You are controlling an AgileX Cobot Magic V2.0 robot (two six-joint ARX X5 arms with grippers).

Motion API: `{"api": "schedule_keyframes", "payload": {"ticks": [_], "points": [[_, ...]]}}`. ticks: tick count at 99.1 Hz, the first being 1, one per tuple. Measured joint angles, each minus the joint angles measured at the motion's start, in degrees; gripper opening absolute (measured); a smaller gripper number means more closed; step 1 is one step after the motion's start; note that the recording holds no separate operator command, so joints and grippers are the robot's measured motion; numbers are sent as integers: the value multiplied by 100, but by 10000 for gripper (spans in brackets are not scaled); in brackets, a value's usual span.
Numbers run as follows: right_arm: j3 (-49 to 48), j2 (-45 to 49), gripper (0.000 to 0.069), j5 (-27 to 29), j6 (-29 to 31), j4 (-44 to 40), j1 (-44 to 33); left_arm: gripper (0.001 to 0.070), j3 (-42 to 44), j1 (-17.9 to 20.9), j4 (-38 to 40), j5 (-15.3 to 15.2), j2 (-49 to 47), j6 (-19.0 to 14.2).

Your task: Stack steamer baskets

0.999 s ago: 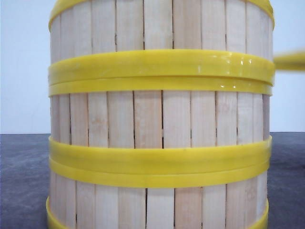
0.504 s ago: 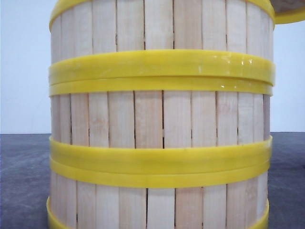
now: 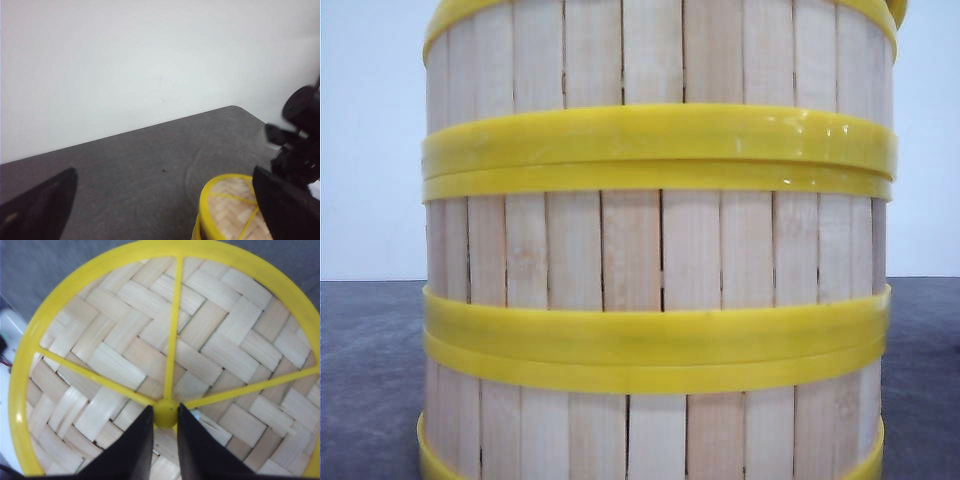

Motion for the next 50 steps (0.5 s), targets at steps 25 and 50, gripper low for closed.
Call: {"api": "schedule_keyframes", "payload": {"ticks": [25,50], "points": [[13,308,51,15,33,0,138,695,0,-2,-2,2,0,-4],[46,343,51,192,37,0,310,695,-4,0,0,0,0,-4]]}}
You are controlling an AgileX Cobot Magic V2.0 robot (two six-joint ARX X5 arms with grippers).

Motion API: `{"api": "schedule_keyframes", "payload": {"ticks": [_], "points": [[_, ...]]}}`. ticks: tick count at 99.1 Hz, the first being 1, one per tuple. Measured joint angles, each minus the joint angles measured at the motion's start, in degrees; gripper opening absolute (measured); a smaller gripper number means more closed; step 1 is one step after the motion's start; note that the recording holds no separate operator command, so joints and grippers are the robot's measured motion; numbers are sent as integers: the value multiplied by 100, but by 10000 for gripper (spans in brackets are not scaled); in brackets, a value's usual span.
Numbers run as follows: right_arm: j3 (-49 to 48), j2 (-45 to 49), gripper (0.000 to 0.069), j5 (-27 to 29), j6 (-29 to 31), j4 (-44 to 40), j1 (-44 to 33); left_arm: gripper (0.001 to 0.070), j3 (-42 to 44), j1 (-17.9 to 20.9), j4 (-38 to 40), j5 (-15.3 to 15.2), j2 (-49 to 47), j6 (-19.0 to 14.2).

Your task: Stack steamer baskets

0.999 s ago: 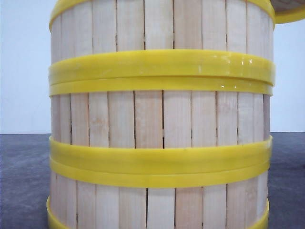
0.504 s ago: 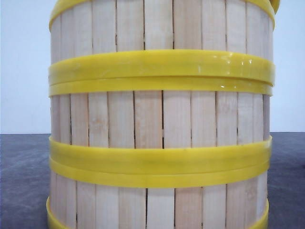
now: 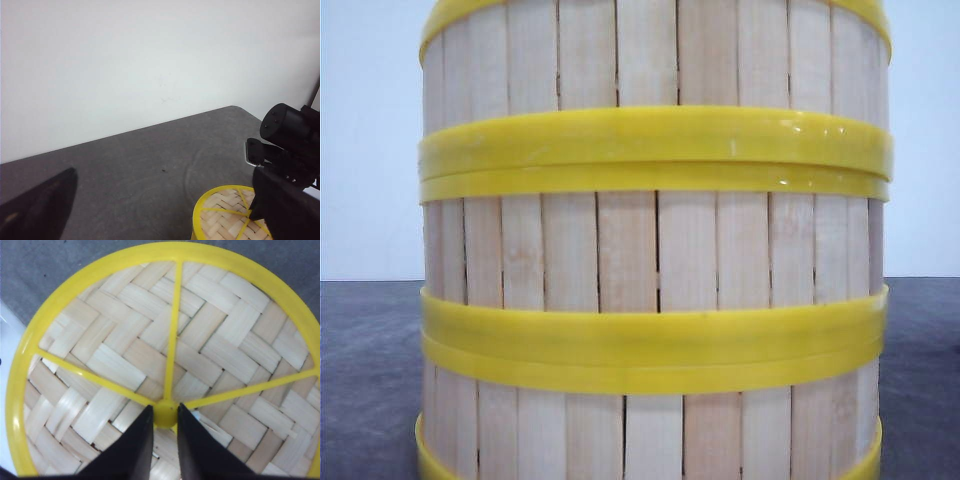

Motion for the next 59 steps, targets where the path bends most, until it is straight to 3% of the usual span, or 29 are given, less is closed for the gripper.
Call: {"api": "schedule_keyframes", "payload": {"ticks": [59], "points": [[-24,-79,51,332,85,-2,483,695,0,-2,0,0,0,0]]}}
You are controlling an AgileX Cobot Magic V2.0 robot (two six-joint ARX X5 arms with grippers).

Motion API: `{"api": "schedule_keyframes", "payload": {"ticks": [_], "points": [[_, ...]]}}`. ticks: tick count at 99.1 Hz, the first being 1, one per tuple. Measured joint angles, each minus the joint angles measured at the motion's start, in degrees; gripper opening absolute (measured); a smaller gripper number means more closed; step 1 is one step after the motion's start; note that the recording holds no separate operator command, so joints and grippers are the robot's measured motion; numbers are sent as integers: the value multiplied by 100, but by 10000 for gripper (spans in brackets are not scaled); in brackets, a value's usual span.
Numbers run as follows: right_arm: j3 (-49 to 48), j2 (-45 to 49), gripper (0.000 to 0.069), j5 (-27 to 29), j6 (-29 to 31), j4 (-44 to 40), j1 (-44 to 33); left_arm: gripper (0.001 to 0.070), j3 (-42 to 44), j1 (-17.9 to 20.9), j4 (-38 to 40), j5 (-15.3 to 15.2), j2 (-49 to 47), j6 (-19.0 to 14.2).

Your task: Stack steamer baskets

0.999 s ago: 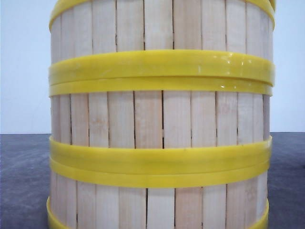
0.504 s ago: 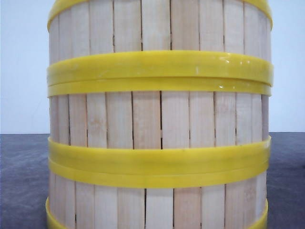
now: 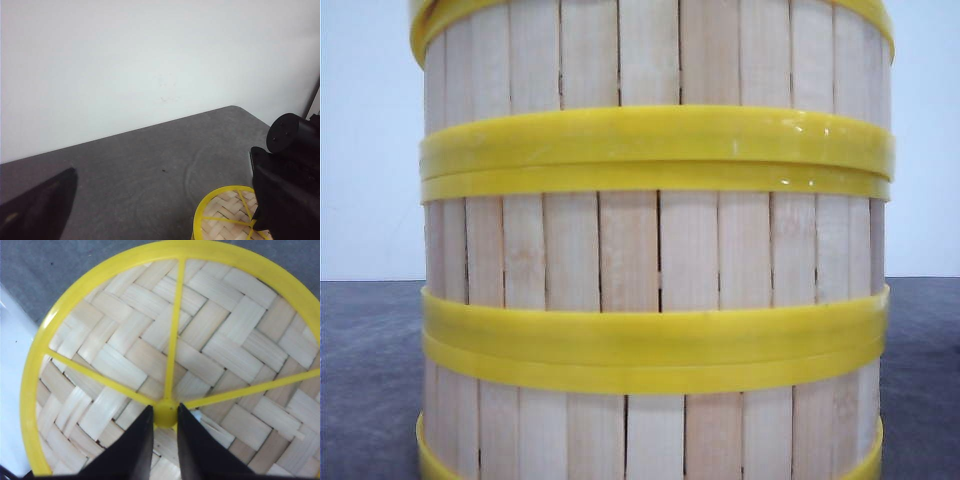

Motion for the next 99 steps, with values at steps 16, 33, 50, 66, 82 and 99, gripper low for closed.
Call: {"api": "schedule_keyframes", "payload": {"ticks": [16,33,50,66,82,99], "points": [[0,-2,51,232,33,0,-4,695,0,2,0,0,0,0],[0,-2,51,221,81,0,-90,695,0,2,0,0,0,0],[0,-2,51,223,98,0,-90,695,0,0,0,0,0,0],[0,-4,51,223,107,0,-90,695,0,0,0,0,0,0],[-4,-22,51,223,111,0,-87,695,0,0,-2,0,0,0],[-11,-81,51,229,122,0,-90,695,0,2,0,0,0,2]]}}
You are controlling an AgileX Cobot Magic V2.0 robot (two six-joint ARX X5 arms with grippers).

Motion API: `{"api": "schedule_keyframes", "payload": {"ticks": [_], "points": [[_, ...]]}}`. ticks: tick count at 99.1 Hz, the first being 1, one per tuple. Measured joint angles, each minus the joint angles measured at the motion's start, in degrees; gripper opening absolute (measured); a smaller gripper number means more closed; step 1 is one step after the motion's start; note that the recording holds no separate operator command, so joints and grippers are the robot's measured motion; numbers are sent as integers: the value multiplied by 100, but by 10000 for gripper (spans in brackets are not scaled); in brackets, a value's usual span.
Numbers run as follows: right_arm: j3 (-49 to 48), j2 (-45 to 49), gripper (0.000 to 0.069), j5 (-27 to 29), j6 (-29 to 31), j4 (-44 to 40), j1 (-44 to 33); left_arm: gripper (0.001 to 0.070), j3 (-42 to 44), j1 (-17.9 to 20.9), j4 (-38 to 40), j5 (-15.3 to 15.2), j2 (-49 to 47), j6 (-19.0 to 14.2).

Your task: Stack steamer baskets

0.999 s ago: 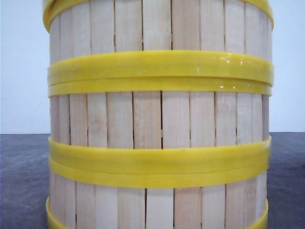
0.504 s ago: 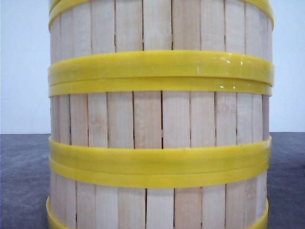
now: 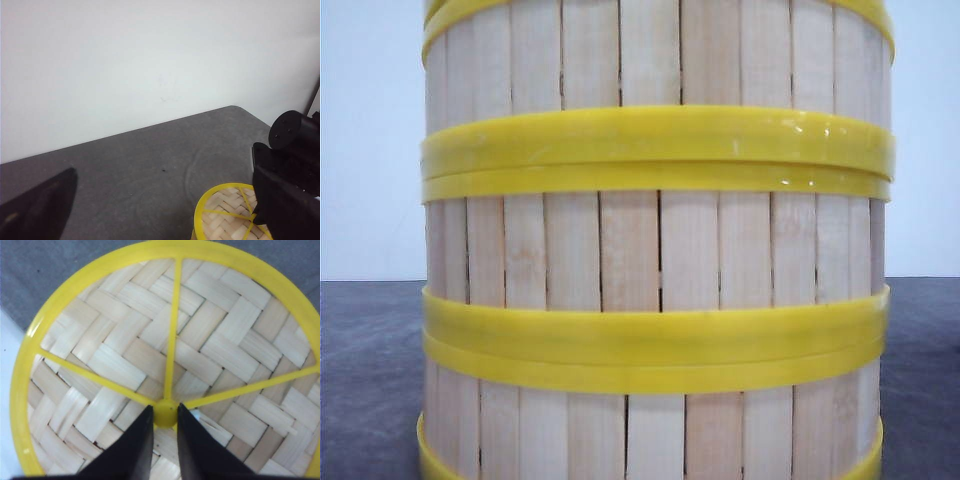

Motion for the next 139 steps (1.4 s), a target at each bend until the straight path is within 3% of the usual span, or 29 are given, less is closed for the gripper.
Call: {"api": "schedule_keyframes", "payload": {"ticks": [126,132,139], "points": [[-184,-44,52,37,0,0,0,695,0,-2,0,-4,0,2],[-184,-44,84,87,0,0,4,695,0,-2,0,-4,0,2],[-197,-44,195,177,-2,0,2,695,0,0,0,-4,0,2]]}}
